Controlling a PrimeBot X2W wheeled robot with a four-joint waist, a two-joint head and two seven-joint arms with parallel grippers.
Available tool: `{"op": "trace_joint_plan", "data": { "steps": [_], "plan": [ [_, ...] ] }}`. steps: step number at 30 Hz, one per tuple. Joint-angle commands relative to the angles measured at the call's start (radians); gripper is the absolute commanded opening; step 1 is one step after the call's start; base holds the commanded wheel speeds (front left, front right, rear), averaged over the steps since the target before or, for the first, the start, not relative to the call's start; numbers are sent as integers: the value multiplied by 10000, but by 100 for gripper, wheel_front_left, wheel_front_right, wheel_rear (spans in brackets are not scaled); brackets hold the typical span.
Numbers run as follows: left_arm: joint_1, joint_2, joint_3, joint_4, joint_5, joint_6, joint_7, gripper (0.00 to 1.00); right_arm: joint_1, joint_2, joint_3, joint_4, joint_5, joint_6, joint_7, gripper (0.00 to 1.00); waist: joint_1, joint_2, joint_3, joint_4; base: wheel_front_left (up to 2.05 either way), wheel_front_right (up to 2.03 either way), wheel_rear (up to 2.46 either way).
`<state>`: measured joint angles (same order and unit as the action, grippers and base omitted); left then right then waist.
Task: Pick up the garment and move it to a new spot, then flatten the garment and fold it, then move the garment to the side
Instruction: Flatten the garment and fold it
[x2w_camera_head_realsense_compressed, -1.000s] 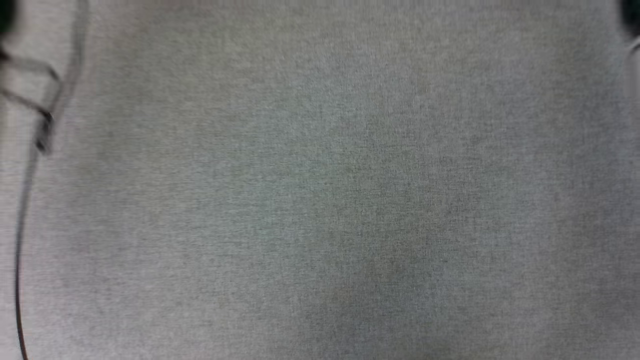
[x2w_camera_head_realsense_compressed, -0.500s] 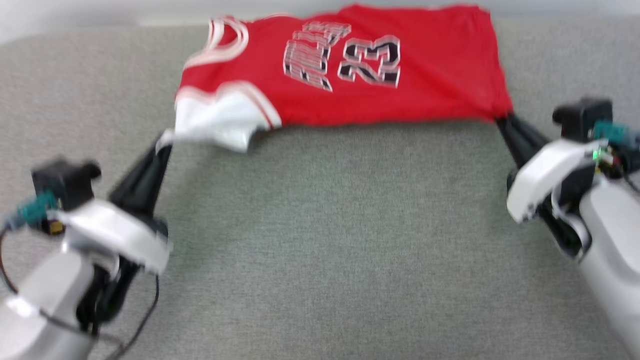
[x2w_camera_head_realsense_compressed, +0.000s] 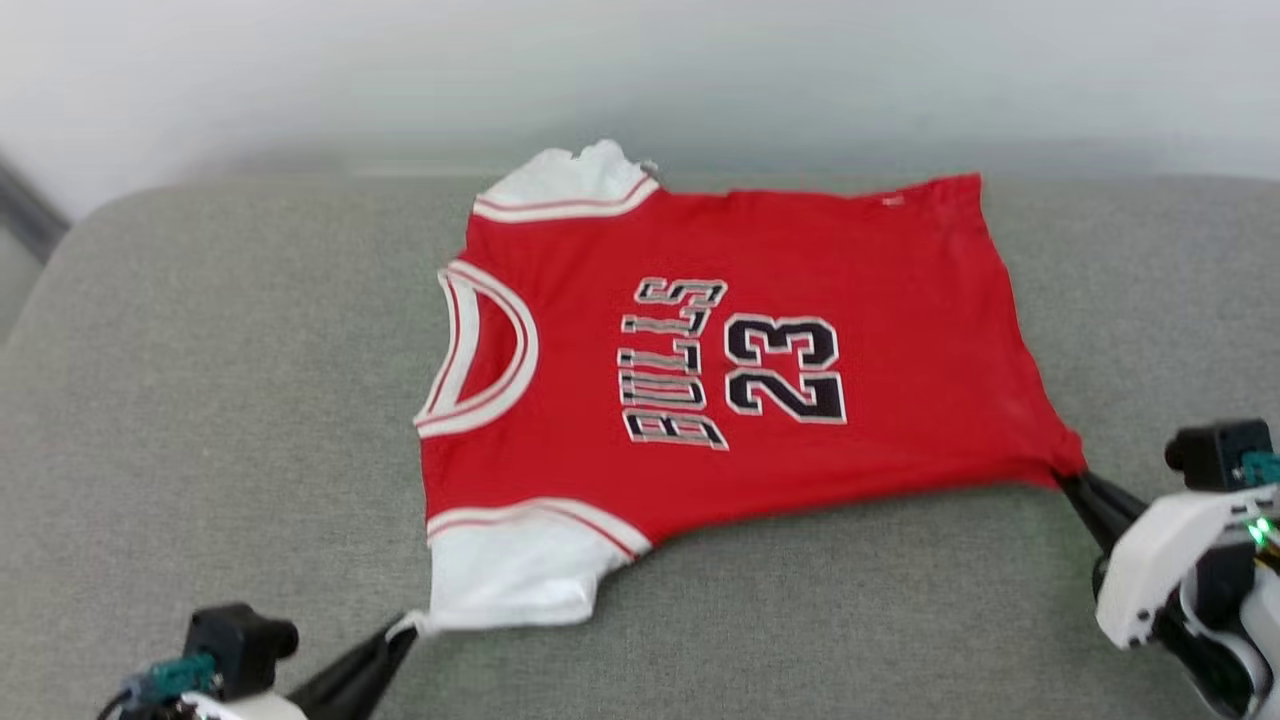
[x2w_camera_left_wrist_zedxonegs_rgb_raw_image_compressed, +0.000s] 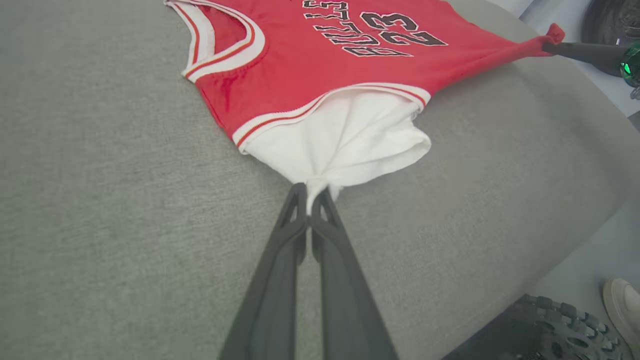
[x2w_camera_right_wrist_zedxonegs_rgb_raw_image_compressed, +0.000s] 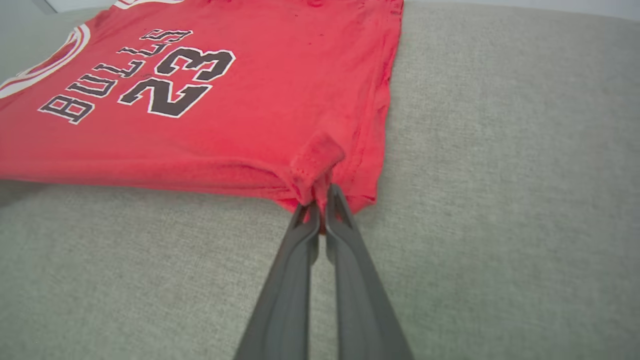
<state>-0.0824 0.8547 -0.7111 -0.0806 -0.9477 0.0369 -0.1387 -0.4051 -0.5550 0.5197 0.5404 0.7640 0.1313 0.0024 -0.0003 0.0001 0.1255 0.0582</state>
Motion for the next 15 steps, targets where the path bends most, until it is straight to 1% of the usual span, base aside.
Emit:
{"op": "trace_joint_plan", "data": {
  "steps": [1,7,9,12,15],
  "plan": [
    [252,110,-90,-112,-62,53,90,0,361,-177,-22,-106,146,-11,96,0,3,-1,-233,-29,0,0,0],
    [1237,416,-540,-689,-399,48,450,0,1557,-781,-243,-758,877,-11,391,0,3,-1,-669,-135,0,0,0],
    [1529,539,-505,-827,-576,143,379,0,1974,-1015,-261,-1018,713,-11,469,0,3,-1,-762,-157,0,0,0],
    [1996,755,-497,-1022,-828,255,325,0,2695,-998,-451,-1493,932,-11,654,0,3,-1,-862,-203,0,0,0],
    [2416,938,-618,-1268,-1050,221,374,0,3408,-1120,-713,-2020,1095,-11,954,0,3,-1,-907,-240,0,0,0]
  ]
}}
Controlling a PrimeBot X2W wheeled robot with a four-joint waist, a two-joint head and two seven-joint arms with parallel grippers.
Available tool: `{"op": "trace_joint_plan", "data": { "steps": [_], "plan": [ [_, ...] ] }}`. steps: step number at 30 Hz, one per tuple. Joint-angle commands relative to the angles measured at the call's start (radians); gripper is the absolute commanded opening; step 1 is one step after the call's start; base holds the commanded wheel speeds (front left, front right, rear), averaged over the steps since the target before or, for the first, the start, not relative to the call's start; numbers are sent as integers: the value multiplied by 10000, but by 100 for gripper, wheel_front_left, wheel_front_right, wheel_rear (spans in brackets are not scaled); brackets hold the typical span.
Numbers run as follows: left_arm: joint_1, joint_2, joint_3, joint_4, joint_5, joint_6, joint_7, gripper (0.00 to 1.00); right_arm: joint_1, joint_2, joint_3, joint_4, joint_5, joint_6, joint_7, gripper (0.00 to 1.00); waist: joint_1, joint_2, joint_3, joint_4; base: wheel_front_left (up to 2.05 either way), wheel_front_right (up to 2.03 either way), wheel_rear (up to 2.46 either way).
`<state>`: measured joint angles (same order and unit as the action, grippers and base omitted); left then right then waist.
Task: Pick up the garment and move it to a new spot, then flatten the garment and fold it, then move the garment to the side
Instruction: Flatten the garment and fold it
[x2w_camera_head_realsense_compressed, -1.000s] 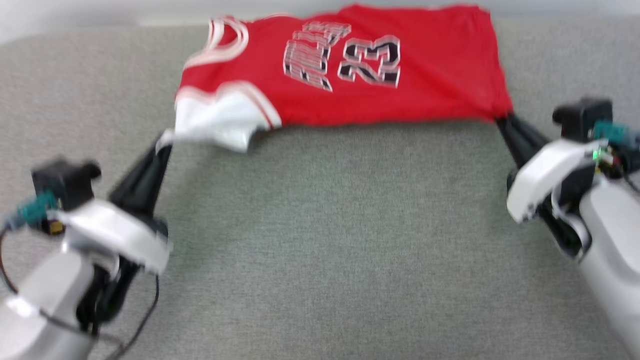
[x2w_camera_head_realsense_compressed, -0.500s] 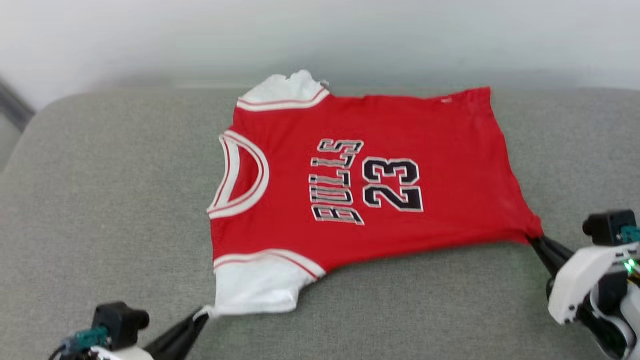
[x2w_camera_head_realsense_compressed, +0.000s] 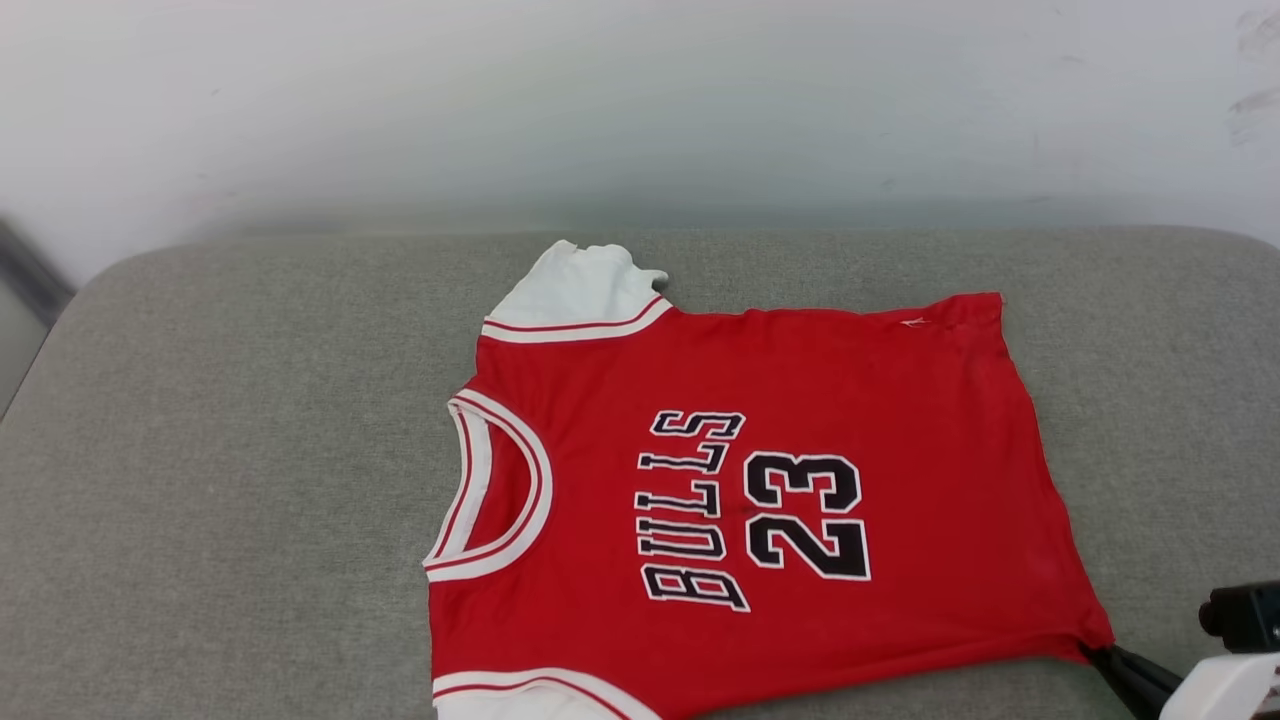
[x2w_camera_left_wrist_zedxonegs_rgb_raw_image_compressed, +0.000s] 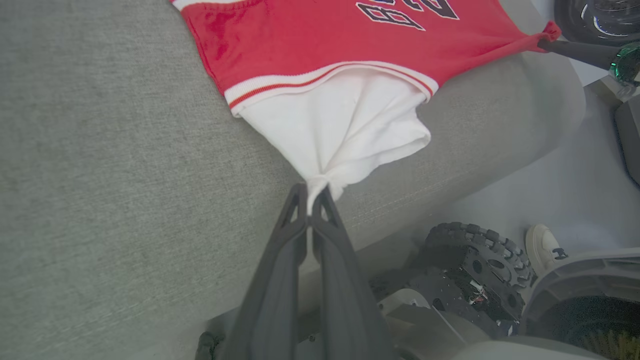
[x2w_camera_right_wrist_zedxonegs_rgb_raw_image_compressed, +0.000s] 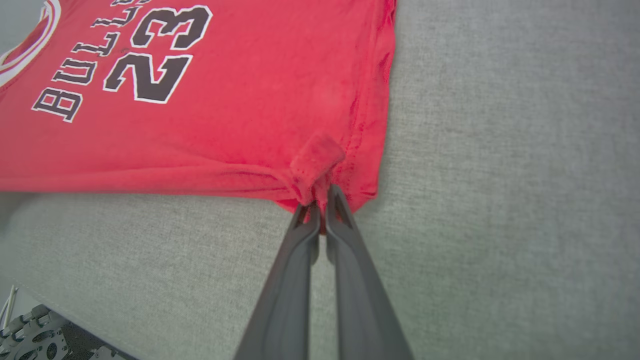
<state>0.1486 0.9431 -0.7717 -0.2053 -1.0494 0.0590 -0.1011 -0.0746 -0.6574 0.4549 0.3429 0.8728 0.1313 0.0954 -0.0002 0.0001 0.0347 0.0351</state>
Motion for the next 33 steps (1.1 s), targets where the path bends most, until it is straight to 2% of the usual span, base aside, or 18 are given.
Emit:
{"op": "trace_joint_plan", "data": {
  "steps": [1,10,13,20,27,33],
  "plan": [
    [193,116,-31,-82,-84,-16,-9,0,296,-171,-124,-250,-44,-11,54,0,2,-1,4,-23,0,0,0],
    [35,121,325,-205,127,59,-681,0,1160,-152,-870,-1526,-18,-9,683,0,2,-1,121,-189,0,0,0],
    [-278,41,665,-302,5,30,-891,0,1052,-96,-1138,-1942,-22,-9,970,0,2,-1,261,-222,0,0,0],
    [-1504,246,1303,-384,190,-70,-783,0,255,23,-1769,-2732,-203,-9,1815,0,2,-1,1069,-344,0,0,0],
    [-3034,6,1518,298,419,-301,-202,0,-923,332,-1954,-2548,-840,-9,2880,0,2,-1,1945,-347,0,0,0],
    [-4345,-662,1396,1431,605,-638,231,0,-1808,589,-1888,-2022,-1468,-9,3468,0,2,-1,2468,-278,0,0,0]
  ]
}}
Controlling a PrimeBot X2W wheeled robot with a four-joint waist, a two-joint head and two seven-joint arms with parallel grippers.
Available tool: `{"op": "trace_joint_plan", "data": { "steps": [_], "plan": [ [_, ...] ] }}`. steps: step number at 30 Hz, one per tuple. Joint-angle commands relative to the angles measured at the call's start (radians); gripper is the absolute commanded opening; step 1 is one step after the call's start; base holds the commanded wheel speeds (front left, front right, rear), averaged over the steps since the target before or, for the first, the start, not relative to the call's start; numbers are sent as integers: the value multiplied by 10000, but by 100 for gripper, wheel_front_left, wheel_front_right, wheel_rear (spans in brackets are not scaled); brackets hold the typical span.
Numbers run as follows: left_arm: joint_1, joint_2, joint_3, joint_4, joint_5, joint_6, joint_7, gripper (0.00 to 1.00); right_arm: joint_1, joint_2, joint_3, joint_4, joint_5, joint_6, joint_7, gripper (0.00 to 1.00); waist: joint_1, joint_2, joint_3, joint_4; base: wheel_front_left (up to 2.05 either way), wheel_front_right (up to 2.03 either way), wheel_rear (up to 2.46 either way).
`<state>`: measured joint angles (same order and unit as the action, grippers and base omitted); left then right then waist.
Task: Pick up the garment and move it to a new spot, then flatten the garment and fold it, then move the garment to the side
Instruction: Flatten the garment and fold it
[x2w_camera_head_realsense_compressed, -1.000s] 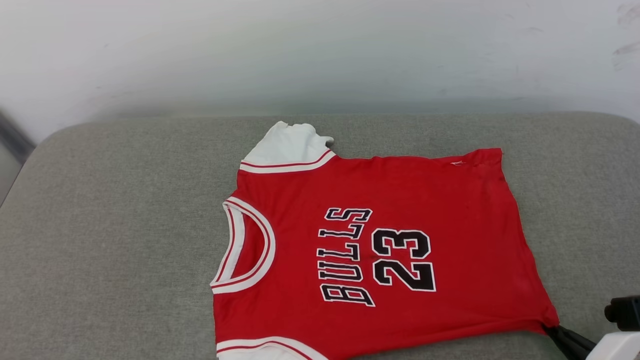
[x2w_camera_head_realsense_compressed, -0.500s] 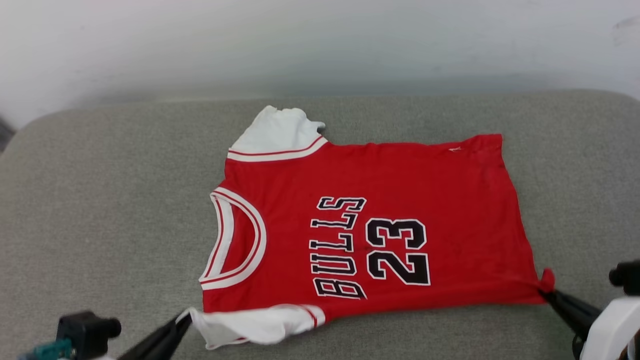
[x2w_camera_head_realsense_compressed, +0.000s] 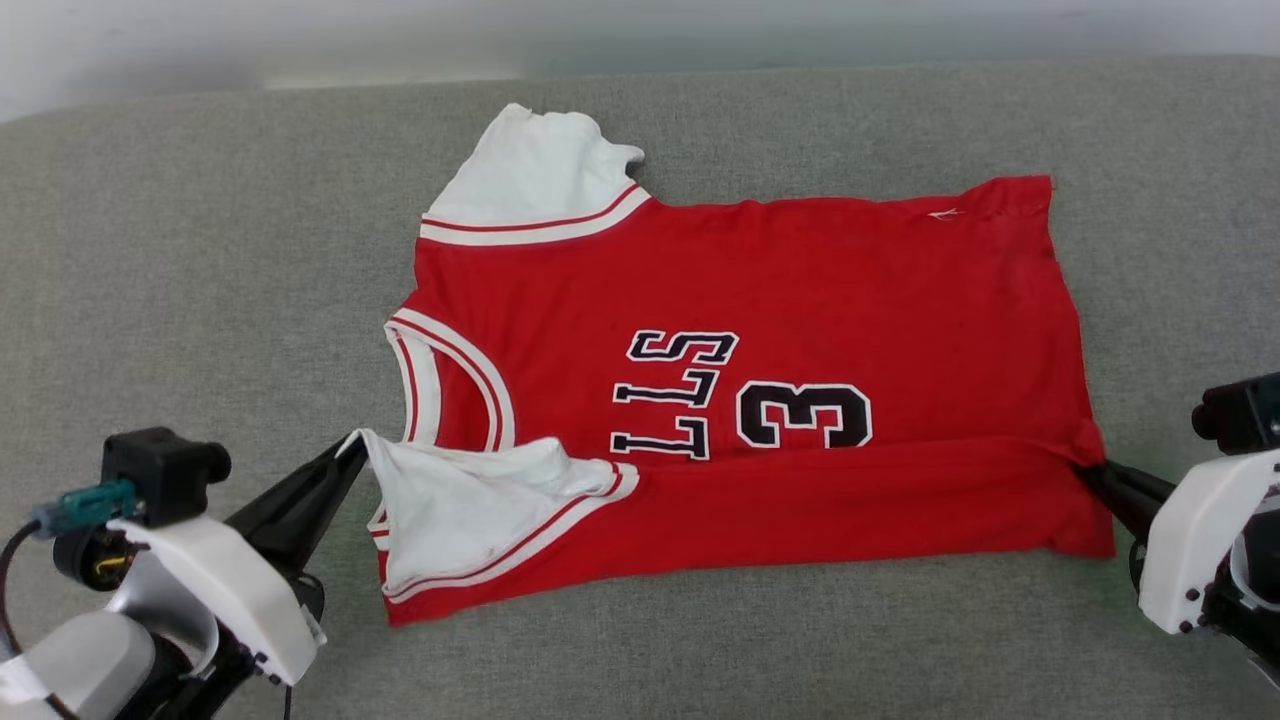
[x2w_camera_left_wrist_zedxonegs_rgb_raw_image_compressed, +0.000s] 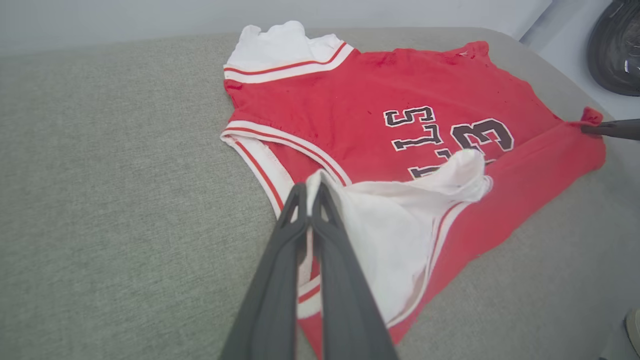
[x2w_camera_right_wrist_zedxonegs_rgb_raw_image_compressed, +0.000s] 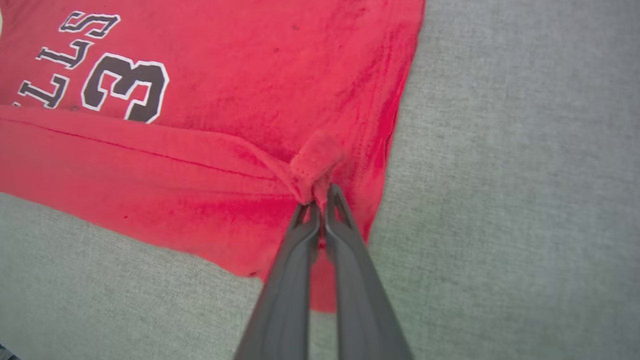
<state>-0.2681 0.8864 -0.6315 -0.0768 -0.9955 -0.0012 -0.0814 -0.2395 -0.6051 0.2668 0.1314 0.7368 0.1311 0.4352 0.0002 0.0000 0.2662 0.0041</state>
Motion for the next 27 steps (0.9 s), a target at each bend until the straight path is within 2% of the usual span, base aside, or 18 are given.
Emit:
{"op": "trace_joint_plan", "data": {
  "steps": [1,8,9,10,11,14,20,27],
  "plan": [
    [-370,-181,-53,362,149,-59,92,0,-284,119,20,202,-193,-7,150,0,-2,0,206,35,0,0,0],
    [-1319,-938,-363,1536,493,-329,225,0,-741,382,154,832,-661,-7,536,0,-2,0,389,71,0,0,0],
    [-1435,-1079,-412,1713,556,-319,167,28,-802,429,161,901,-759,-7,499,0,-2,0,391,71,0,0,0],
    [-1545,-1206,-421,1922,640,-279,85,87,-864,502,101,993,-845,-9,433,100,-2,0,380,72,0,0,0],
    [-1602,-1344,-408,2115,636,-241,-7,100,-899,586,71,1076,-896,-9,398,100,-2,0,355,72,0,0,0],
    [-1688,-1659,-400,2643,692,-125,-230,100,-941,758,128,1129,-1080,-7,316,100,-2,0,173,73,0,0,0],
    [-1168,-2112,-110,3029,333,470,-695,100,-729,993,-106,992,-1608,-7,243,100,-2,0,-360,32,0,0,0],
    [118,-2110,335,2206,-461,1679,-626,100,46,1873,-1222,600,-2932,-7,1053,100,-2,0,-924,-17,0,0,0]
  ]
}}
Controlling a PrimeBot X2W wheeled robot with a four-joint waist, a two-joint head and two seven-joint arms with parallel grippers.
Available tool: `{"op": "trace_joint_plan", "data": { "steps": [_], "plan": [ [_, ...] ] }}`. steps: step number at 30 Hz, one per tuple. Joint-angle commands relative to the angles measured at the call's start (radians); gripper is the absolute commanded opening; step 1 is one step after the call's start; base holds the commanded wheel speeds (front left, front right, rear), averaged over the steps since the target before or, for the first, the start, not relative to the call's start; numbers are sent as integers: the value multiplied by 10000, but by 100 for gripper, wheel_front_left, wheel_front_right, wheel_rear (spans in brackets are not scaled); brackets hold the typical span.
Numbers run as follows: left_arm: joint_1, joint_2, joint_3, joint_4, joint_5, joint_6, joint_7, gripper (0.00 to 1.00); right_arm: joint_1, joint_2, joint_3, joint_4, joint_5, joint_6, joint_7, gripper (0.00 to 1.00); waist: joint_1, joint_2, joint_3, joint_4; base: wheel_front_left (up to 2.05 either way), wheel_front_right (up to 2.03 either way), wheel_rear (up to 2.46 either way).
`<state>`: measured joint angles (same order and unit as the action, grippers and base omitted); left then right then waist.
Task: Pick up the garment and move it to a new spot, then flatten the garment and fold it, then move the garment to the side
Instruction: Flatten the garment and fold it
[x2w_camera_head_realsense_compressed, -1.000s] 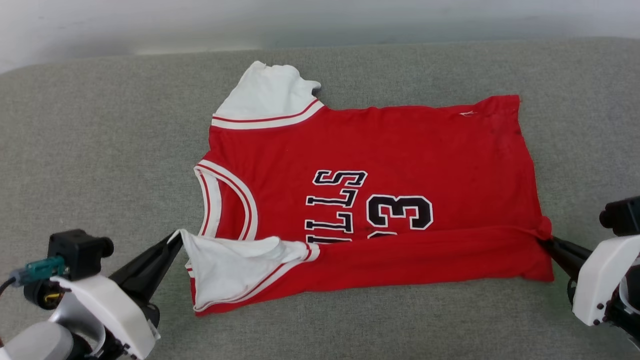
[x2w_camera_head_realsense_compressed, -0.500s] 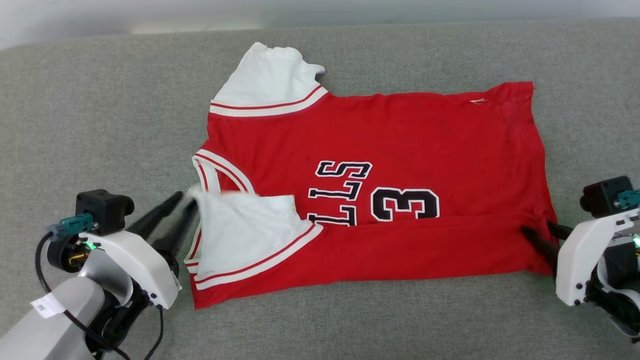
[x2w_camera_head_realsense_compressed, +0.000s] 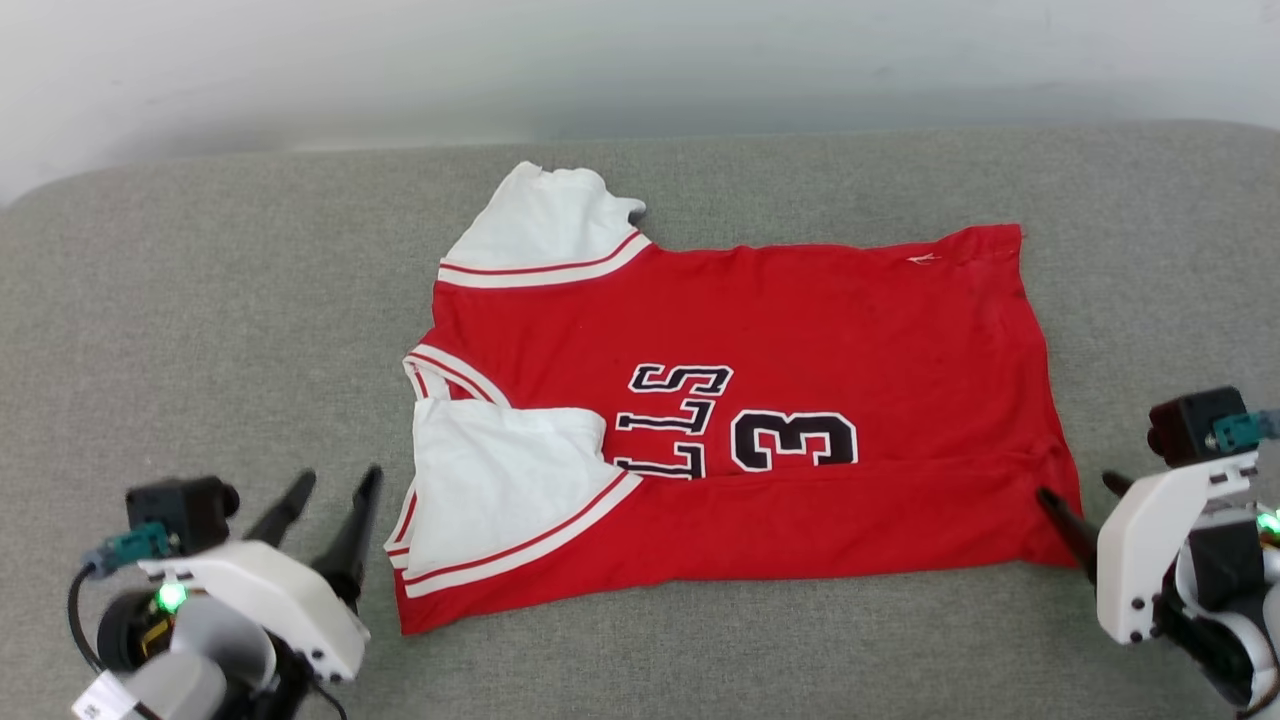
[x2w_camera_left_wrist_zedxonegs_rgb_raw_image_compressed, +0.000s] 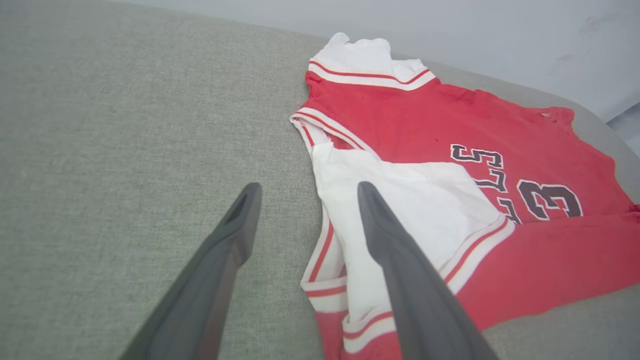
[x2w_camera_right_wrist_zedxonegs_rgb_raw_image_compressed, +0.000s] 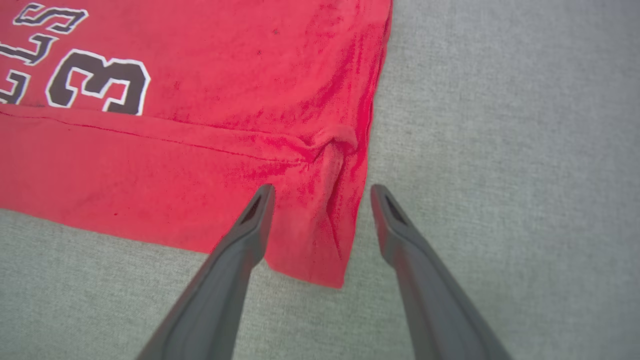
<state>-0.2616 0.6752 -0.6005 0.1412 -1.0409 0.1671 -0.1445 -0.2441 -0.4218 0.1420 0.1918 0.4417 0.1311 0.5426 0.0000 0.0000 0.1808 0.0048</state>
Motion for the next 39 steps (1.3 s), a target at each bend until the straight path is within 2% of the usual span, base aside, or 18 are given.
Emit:
{"op": "trace_joint_plan", "data": {
  "steps": [1,7,11,19,26,32,33,34,35,39],
  "plan": [
    [299,26,48,-228,-153,183,101,100,264,198,-204,-118,-207,-7,216,100,0,0,-119,-32,0,0,0],
    [1332,524,-419,-1501,-377,941,1175,100,1143,1318,-1569,-1366,-1120,-6,1108,100,0,0,-232,16,0,0,0],
    [1570,742,-694,-1993,-233,1255,1565,100,1657,1854,-1955,-2257,-1574,-6,1528,100,0,0,-171,-10,0,0,0],
    [1245,794,-1055,-2078,131,1750,2146,100,2188,2320,-2242,-3256,-1996,-6,2080,100,0,0,177,-214,0,0,0],
    [947,666,-1225,-1288,358,1972,2380,100,2134,2450,-2108,-3570,-1898,-6,2036,100,0,0,593,-460,0,0,0],
    [1052,269,-1822,-702,221,1614,2946,100,1940,2317,-2134,-3633,-1957,-6,1865,100,0,0,891,-624,0,0,0],
    [1098,203,-1935,-598,151,1513,3085,60,1912,2288,-2134,-3642,-1983,-6,1834,100,0,0,901,-635,0,0,0],
    [1121,133,-2009,-511,109,1432,3163,27,1883,2266,-2135,-3640,-1985,-6,1807,100,0,0,900,-643,0,0,0],
    [1095,66,-2044,-442,85,1364,3198,0,1854,2231,-2139,-3643,-1994,-6,1762,100,0,0,880,-634,0,0,0],
    [901,58,-1813,-411,168,1187,2667,0,1868,2125,-2176,-3507,-1993,-6,1762,100,0,0,635,-505,0,0,0]
  ]
}}
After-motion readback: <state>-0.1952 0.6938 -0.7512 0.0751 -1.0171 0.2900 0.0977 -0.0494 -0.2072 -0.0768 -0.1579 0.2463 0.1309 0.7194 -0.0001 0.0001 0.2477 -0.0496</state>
